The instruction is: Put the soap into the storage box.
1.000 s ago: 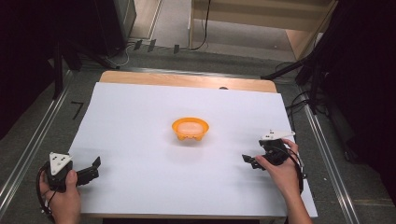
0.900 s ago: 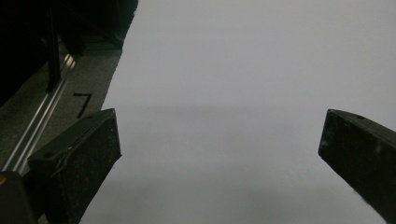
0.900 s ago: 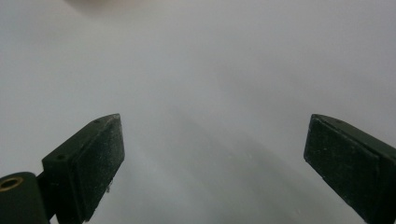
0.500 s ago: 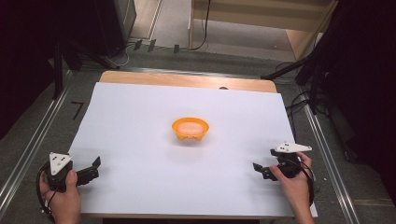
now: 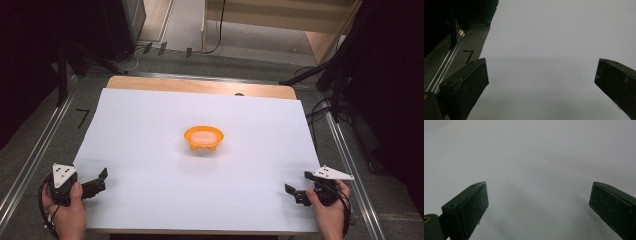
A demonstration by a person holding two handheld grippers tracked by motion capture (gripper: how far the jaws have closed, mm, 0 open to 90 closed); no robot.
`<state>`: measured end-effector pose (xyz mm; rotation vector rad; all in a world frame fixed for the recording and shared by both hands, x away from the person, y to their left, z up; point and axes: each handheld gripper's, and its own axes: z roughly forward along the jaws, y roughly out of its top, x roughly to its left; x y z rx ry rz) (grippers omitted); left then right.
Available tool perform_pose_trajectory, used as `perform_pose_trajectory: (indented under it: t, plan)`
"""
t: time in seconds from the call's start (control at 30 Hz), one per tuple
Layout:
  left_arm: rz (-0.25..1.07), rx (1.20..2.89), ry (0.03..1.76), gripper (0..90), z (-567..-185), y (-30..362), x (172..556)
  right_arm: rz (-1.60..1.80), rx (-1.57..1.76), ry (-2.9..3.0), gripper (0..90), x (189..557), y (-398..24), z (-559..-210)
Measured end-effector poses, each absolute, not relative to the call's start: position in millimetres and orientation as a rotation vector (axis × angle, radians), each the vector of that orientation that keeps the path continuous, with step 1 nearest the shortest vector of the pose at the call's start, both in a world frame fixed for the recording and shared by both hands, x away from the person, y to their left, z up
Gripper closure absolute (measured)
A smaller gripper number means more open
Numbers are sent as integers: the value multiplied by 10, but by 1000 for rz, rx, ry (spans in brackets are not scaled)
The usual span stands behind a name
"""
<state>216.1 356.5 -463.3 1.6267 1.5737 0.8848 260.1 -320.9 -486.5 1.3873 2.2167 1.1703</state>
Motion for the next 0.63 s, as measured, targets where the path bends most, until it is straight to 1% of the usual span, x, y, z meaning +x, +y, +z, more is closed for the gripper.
perform_pose_trajectory:
  t: [0.33, 0.63]
  plan:
    - [882, 1628, 1570, 0, -4634, 3566, 2161, 1230, 1423, 2083, 27, 2365, -3507, -4889]
    - [879, 1636, 1564, 0, -4635, 3559, 2167, 1235, 1430, 2076, 27, 2343, -3516, -4888]
